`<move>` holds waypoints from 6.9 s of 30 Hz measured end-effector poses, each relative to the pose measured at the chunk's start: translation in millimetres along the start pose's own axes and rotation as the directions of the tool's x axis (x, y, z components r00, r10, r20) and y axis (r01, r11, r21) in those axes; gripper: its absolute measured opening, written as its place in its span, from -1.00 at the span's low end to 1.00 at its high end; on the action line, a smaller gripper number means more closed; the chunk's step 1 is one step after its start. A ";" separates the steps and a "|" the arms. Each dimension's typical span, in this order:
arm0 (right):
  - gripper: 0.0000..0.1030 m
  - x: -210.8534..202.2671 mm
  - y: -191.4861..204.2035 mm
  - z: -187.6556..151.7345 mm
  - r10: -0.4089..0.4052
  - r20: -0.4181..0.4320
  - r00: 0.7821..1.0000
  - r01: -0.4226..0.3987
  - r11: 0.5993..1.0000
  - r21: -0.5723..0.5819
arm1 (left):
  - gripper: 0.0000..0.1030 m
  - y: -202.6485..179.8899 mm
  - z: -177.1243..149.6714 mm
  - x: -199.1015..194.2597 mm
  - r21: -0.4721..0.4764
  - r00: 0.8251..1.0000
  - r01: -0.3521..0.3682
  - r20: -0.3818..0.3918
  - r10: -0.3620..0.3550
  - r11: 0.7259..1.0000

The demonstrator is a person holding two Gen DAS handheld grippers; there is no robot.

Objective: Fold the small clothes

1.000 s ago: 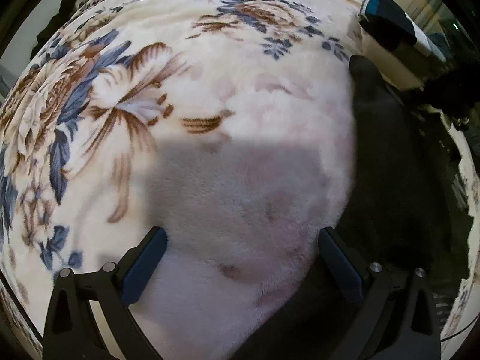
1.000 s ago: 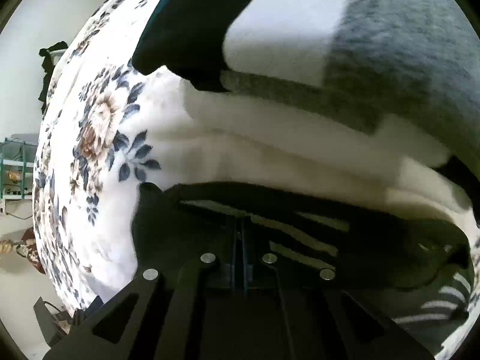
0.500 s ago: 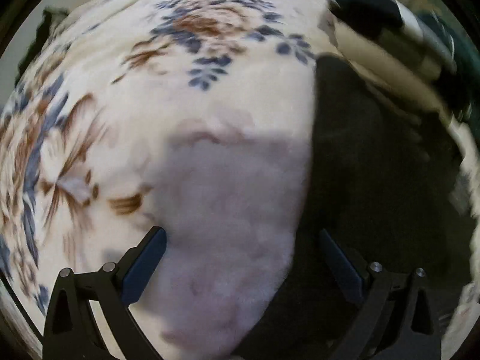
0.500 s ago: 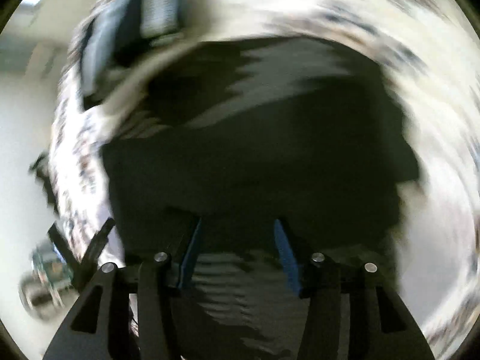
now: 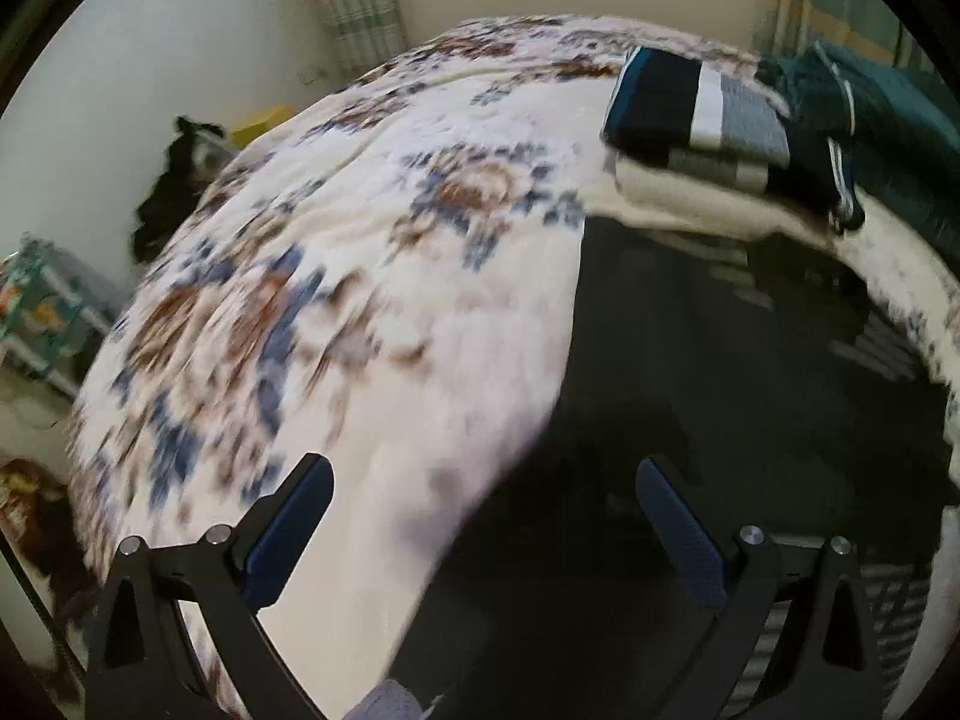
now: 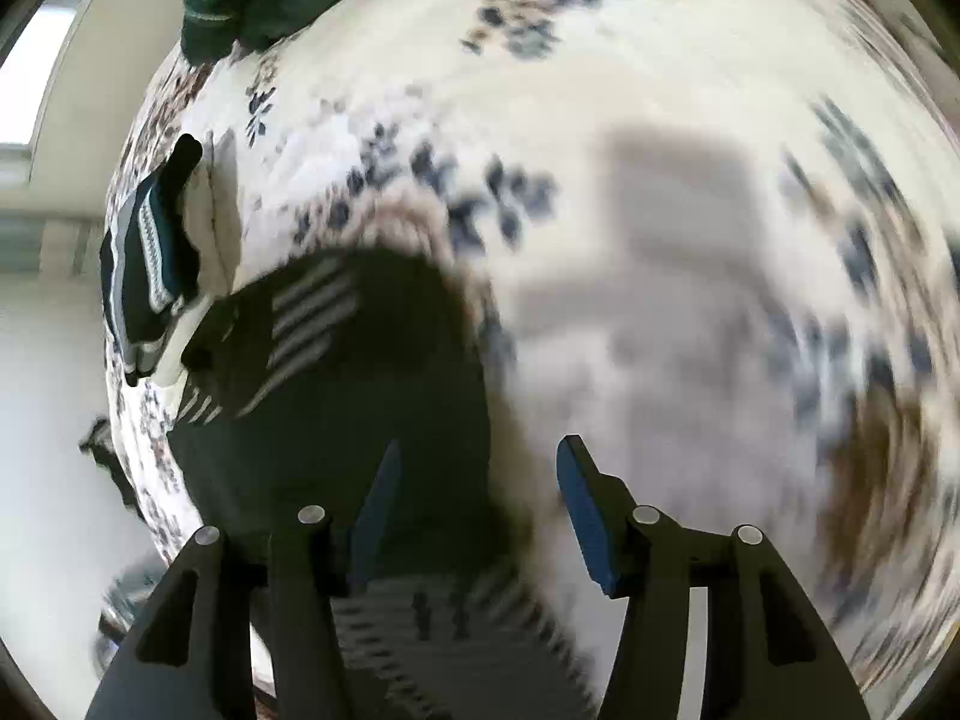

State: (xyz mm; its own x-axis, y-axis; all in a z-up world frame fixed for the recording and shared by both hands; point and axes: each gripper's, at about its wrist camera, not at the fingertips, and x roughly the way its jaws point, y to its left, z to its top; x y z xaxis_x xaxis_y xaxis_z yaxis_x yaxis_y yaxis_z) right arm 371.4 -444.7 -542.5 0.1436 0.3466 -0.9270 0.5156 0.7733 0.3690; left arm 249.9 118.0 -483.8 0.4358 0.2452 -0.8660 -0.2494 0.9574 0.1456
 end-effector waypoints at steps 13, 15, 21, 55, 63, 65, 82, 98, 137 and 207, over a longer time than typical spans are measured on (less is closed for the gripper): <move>-0.81 133.3 87.0 95.8 -0.096 -0.177 0.979 0.014 0.909 -0.417 | 1.00 -100.0 -156.7 -47.0 -0.101 0.971 -0.086 -0.233 0.060 0.991; -0.83 120.7 90.9 104.6 -0.112 -0.117 0.987 0.054 0.911 -0.409 | 1.00 -111.0 -164.4 -49.0 -0.060 0.968 -0.082 -0.241 0.065 0.995; -0.85 139.3 120.0 128.6 -0.233 -0.030 0.972 0.195 0.871 -0.450 | 1.00 -128.5 -172.2 -54.0 -0.055 0.965 -0.010 -0.262 -0.005 0.998; 0.01 71.6 0.3 98.3 0.200 -0.275 0.940 -0.262 0.941 -0.212 | -0.93 -256.7 -312.1 -186.8 0.374 0.943 0.303 -0.250 -0.220 0.876; -0.10 148.6 34.5 122.8 0.163 -0.404 0.900 -0.232 0.964 -0.127 | -0.93 -229.3 -273.2 -214.7 0.322 0.946 0.305 -0.211 -0.246 0.896; -0.89 146.4 41.3 116.1 0.096 -0.364 0.927 -0.168 0.970 -0.174 | -0.93 -219.0 -268.0 -213.1 0.276 0.940 0.316 -0.219 -0.260 0.908; -0.90 23.5 318.0 30.0 -0.087 -0.159 0.983 0.002 0.883 -0.468 | -0.93 -1.2 -226.6 -187.6 -0.281 0.907 0.372 -0.093 -0.411 0.885; -0.89 209.9 518.2 -61.3 -0.312 -0.017 0.950 0.256 0.808 -0.530 | -0.88 161.4 -238.7 -27.5 -0.612 0.837 0.378 -0.094 -0.539 0.694; -0.88 145.1 233.8 -413.6 0.195 -0.429 0.882 -0.284 0.946 -0.155 | 0.01 203.2 -181.1 8.9 -0.530 0.874 0.238 -0.248 -0.418 0.814; -0.36 127.3 106.3 -383.6 0.032 -0.442 0.896 -0.151 0.960 -0.237 | 0.01 42.1 -198.1 -25.3 -0.074 0.829 0.392 -0.403 -0.387 0.917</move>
State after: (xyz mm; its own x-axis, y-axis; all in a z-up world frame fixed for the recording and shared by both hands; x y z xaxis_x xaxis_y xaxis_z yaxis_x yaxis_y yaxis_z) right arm 120.4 -114.7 -595.4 -0.2285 0.5700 -0.7892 0.2727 0.8157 0.5102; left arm 57.0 121.9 -550.5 0.1097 -0.2289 -0.9672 -0.1218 0.9627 -0.2417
